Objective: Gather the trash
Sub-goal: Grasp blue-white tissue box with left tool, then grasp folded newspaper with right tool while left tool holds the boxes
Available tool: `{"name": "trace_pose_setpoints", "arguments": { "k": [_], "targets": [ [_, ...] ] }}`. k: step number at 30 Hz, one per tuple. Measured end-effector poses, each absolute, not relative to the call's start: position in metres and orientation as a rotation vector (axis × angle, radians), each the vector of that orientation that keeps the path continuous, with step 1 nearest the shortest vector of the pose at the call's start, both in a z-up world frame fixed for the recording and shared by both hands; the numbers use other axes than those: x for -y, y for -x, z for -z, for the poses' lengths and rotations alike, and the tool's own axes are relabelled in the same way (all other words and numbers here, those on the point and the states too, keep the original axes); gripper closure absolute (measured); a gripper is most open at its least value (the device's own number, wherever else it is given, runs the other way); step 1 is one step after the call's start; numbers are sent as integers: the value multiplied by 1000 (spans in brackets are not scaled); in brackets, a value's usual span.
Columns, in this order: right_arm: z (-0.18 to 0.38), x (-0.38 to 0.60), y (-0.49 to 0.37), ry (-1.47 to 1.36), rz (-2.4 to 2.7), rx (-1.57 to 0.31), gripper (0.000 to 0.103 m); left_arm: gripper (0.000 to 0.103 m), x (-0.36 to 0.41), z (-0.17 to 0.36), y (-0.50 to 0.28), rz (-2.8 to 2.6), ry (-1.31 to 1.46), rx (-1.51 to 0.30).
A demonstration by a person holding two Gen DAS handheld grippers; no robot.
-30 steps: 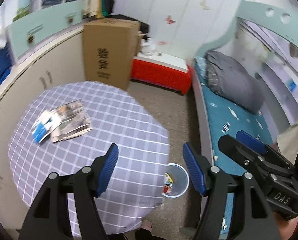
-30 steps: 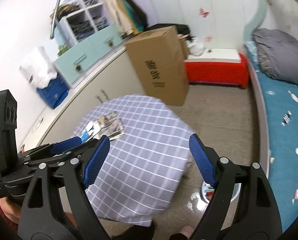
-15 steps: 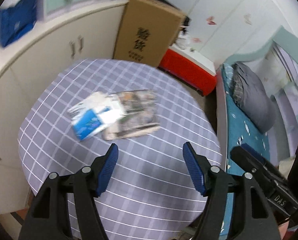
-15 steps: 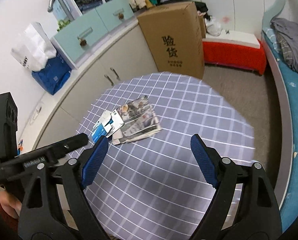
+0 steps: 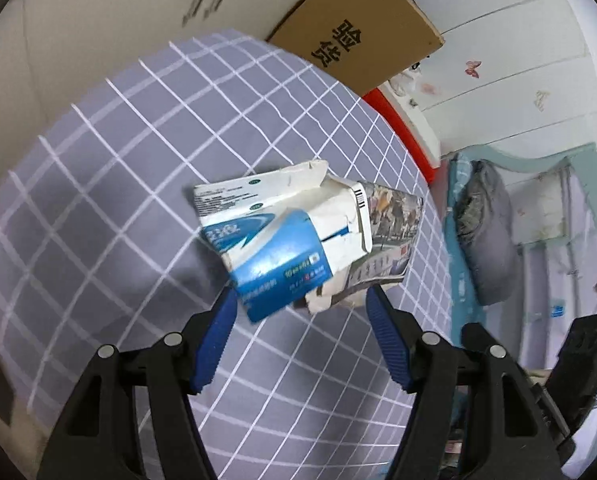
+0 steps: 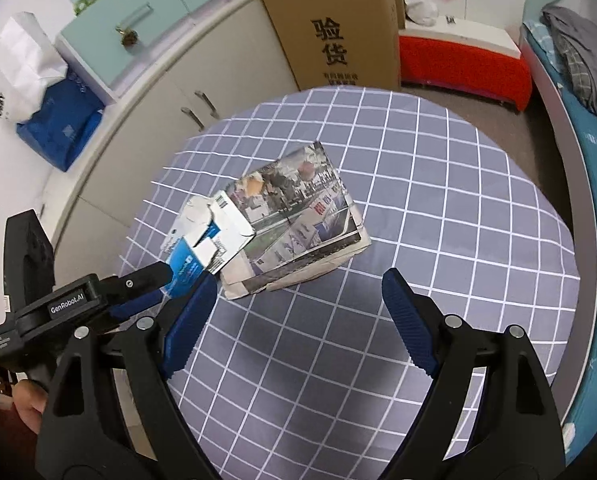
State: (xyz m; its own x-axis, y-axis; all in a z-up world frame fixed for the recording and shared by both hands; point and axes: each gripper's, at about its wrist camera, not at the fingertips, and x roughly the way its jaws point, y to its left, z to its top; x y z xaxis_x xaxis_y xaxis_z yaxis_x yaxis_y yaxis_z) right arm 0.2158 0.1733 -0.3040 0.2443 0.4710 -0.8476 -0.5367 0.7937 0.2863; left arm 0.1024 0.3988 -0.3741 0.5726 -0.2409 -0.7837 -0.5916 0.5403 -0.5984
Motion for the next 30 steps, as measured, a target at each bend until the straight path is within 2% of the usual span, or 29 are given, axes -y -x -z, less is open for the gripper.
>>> {"name": "trace_pose_setpoints", "arguments": {
  "k": [8,10,11,15,19,24,30],
  "targets": [
    [316,-183,-230,64,-643,-1161,20,38,-413,407,-117,-212,1088,-1000],
    [318,-183,-234,56,-632,-1170,20,51,-416,408,-121,-194,1095,-983],
    [318,-183,-237,53,-625,-1173,20,51,-416,408,-123,-183,1100,-981],
    [319,-187,-243,53,-618,-1175,20,79,-418,407,-132,-117,1150,-957],
    [321,-193,-249,56,-618,-1182,19,95,-415,380,-135,-97,1113,-899],
    [326,-210,-249,81,-631,-1198,18,99,-414,331,-130,-174,926,-830],
    [339,-255,-236,200,-688,-1202,17,99,-430,325,-119,-236,888,-838]
  ]
}}
